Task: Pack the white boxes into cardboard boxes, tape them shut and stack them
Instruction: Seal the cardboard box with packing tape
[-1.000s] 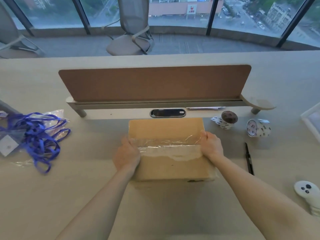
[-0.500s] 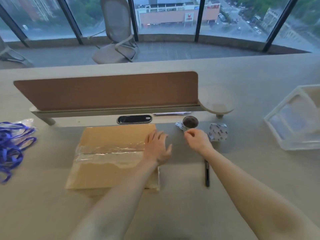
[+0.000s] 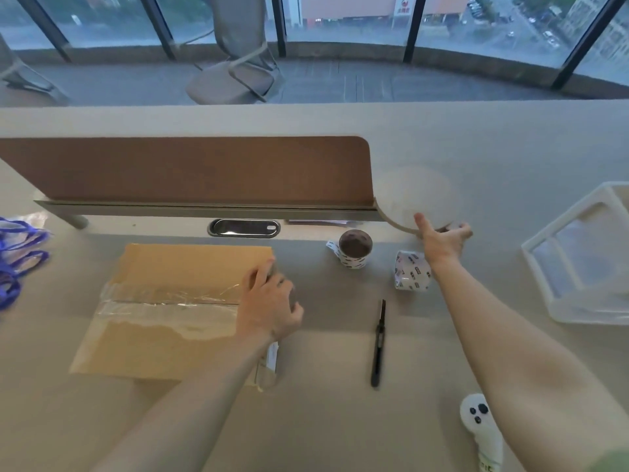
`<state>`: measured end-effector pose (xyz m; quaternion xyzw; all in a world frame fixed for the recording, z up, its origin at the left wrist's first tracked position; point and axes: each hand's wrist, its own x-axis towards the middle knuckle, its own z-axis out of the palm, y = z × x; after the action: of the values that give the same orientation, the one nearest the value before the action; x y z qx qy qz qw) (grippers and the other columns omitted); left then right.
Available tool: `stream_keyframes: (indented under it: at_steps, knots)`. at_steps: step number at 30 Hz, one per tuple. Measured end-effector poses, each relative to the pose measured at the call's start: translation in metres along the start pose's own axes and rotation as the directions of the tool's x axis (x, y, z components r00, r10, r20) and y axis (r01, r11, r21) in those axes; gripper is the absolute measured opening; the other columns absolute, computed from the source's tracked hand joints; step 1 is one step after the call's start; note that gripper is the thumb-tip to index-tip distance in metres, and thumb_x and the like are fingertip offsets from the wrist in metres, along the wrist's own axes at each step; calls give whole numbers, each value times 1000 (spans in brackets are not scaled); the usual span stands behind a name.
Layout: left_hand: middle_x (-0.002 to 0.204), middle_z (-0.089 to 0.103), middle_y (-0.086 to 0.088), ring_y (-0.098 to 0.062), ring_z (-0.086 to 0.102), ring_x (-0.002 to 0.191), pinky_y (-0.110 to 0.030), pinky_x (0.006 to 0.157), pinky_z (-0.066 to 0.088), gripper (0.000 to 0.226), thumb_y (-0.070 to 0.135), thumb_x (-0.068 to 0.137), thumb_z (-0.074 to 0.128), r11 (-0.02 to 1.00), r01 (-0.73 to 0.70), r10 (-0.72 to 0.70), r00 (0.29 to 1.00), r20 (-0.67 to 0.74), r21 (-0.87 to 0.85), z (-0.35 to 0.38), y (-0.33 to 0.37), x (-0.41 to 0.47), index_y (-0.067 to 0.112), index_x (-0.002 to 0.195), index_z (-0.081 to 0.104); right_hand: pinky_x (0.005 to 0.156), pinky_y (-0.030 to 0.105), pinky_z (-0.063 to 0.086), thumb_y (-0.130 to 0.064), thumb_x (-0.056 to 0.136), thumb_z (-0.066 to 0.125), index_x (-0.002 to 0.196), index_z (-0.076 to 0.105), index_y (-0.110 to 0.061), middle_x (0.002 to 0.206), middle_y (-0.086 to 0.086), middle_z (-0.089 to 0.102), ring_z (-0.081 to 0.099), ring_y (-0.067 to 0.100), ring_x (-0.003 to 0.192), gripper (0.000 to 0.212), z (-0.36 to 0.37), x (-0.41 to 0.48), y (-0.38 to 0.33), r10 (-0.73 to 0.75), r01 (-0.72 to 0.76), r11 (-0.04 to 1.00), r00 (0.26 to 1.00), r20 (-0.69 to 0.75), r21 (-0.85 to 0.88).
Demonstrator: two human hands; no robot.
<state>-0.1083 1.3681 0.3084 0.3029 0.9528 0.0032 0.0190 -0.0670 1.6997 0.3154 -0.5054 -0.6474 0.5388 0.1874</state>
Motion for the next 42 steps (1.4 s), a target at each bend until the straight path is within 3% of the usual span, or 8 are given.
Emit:
stream_keyframes:
  at_steps: [4,8,10,14,18,28,33,42]
  knots:
    - [105,72,9,-21,31,143,-41,113,17,27,43,75,54,1000,10,-11,999,-47,-12,5,-1,0,25,81,73,92,26,43,-48,75,81,145,28,-6,121,4,48,50,17,106,97,-5,23,7,41,-40,992,999,-5,123]
    - [92,74,12,-18,32,143,-40,113,18,22,39,74,56,999,22,-24,997,-71,-37,8,-1,2,26,71,72,57,26,56,-70,55,81,136,41,-2,101,9,60,61,19,79,112,-7,41,7,116,-187,933,965,235,308]
    - [92,74,12,-18,30,145,-41,113,20,24,39,75,54,999,30,-32,998,-57,-29,6,1,2,25,70,72,66,33,56,-87,32,75,131,49,-9,101,12,69,69,24,86,128,-8,45,7,139,-273,912,909,394,308]
    - [91,74,10,-20,30,145,-41,112,17,24,36,78,54,999,32,-33,999,-32,-19,5,0,2,24,70,72,84,37,52,-80,84,38,133,51,0,109,21,70,69,31,99,95,-20,40,8,166,-353,909,793,586,221]
    - [90,74,10,-19,28,145,-41,113,17,26,36,78,52,999,37,-37,999,-15,-9,5,2,2,24,71,73,92,36,51,-75,89,34,124,57,4,112,21,71,70,29,104,90,-32,39,7,227,-421,898,694,683,129]
    - [103,73,10,-19,20,149,-42,115,15,33,38,83,46,1000,22,-22,999,33,19,-1,1,0,24,77,75,68,26,59,-70,90,45,120,52,3,107,16,74,74,21,93,79,-44,31,-33,345,-404,912,659,668,-73]
    - [106,71,10,-18,20,148,-42,113,17,33,39,84,46,999,3,-4,1000,22,49,2,-2,0,25,76,75,58,26,59,-33,104,44,132,49,6,89,14,76,74,20,69,49,-32,31,-68,476,-374,879,668,572,-296]
    - [106,72,11,-17,19,148,-41,110,16,34,42,80,46,1000,15,-16,999,28,12,3,-4,1,27,77,75,81,28,53,-14,104,34,102,64,-2,96,9,76,68,18,93,33,-33,-10,-140,415,-215,896,717,561,-388]
